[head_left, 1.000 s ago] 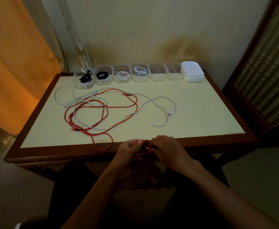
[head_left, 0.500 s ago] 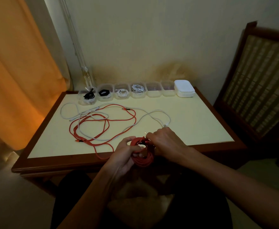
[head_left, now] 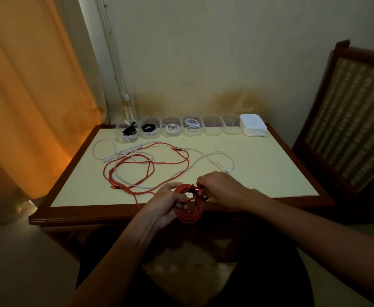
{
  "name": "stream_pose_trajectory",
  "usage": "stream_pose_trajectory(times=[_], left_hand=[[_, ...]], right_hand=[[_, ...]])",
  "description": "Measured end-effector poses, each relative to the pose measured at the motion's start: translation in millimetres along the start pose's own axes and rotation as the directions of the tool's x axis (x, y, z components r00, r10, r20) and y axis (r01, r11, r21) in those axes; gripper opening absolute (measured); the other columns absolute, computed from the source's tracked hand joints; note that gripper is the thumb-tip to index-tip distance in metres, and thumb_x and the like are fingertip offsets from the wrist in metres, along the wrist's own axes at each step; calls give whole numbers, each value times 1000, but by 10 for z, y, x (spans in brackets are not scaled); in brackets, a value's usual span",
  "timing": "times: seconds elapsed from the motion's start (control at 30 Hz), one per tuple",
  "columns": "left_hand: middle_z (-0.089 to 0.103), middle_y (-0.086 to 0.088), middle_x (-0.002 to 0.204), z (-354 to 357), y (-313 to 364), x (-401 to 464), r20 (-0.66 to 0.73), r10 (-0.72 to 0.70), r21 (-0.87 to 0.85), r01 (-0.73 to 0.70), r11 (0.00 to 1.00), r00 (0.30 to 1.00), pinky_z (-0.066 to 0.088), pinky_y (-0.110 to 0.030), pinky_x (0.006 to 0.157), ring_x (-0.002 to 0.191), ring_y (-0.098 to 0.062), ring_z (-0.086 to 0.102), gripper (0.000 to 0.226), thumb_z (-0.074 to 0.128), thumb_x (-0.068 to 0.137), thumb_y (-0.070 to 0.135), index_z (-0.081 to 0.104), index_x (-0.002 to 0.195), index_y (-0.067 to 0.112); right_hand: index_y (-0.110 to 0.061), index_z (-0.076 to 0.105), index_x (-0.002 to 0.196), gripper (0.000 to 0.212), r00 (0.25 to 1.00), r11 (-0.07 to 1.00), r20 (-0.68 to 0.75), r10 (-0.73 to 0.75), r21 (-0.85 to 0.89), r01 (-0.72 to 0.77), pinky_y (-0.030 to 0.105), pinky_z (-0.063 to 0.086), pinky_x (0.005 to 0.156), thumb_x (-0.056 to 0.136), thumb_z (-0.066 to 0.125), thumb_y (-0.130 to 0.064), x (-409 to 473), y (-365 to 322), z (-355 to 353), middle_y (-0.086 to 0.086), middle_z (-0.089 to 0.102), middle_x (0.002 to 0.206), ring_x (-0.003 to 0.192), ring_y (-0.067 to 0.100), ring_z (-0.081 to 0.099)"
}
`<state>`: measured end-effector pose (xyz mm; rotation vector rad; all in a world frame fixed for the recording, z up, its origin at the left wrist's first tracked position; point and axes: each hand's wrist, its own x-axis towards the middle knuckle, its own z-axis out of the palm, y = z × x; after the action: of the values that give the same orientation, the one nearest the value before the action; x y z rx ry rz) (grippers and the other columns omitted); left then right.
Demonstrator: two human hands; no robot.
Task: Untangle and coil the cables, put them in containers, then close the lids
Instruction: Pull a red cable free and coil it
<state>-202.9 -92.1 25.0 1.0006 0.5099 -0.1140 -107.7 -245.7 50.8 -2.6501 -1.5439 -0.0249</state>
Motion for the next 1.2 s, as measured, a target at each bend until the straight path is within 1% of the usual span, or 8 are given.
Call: stream_pose_trajectory(times=[0.2,0.5,0.63,0.73,0.83,0.93,1.07,1.2], left_hand=[[64,-11,60,-224,117,56,4,-128,147,126,981,992,50,-22,58,46,-8,50,19,55,82,-18,58,90,-1],[71,-12,88,-313,205,353,-225,29,603,116,789,974,48,-24,62,75,-19,63,15,69,82,9,69,93,-2],[70,-15,86,-313,170,514,-33,78,176,-71,982,996,56,-35,81,91,-24,67,16,61,90,11,66,97,-3],[46,-3,59,-162,181,728,38,112,-243,-100,965,993,53,-28,62,58,-14,53,26,45,102,22,58,94,1],[34,3,54,8,238,954,-52,118,-161,-125,979,992,43,-26,59,48,-9,36,38,40,103,35,57,88,4],[32,6,51,147,277,1129,-139,126,-15,-130,991,982,37,-26,59,44,-8,30,36,42,103,35,55,83,8],[30,8,46,244,376,1355,-175,113,-110,-134,985,978,32,-25,54,40,-7,24,33,43,103,31,51,79,10],[32,7,46,289,429,1590,-205,118,-105,-142,984,972,30,-24,52,40,-7,24,35,40,105,32,48,78,10]], right_hand=[[-8,71,97,8,996,987,-24,89,134,-85,24,34,64,92,65,-10,115,517,-232,3,75,92,86,20,64],[-7,71,92,4,979,958,-73,192,229,-171,19,36,61,90,68,-10,187,823,-97,-2,70,83,73,11,56],[-11,70,90,7,961,929,-43,273,273,-251,34,50,69,90,69,-18,203,985,-14,1,71,86,80,20,64],[-14,70,102,14,960,958,-17,279,82,-276,39,51,79,92,64,-22,264,966,157,4,66,104,96,24,60],[-11,65,118,26,963,964,-71,260,-33,-263,43,51,82,94,59,-17,384,882,343,9,55,116,105,30,55],[-9,64,123,29,965,968,-121,230,132,-214,40,50,82,96,54,-12,518,828,446,11,59,110,101,30,59],[0,74,91,22,895,766,-99,435,562,-311,32,43,69,96,54,-7,625,949,474,13,71,79,75,25,64],[2,69,79,34,867,626,-101,488,733,-267,33,40,60,100,52,-18,624,1004,516,13,62,63,58,19,56]])
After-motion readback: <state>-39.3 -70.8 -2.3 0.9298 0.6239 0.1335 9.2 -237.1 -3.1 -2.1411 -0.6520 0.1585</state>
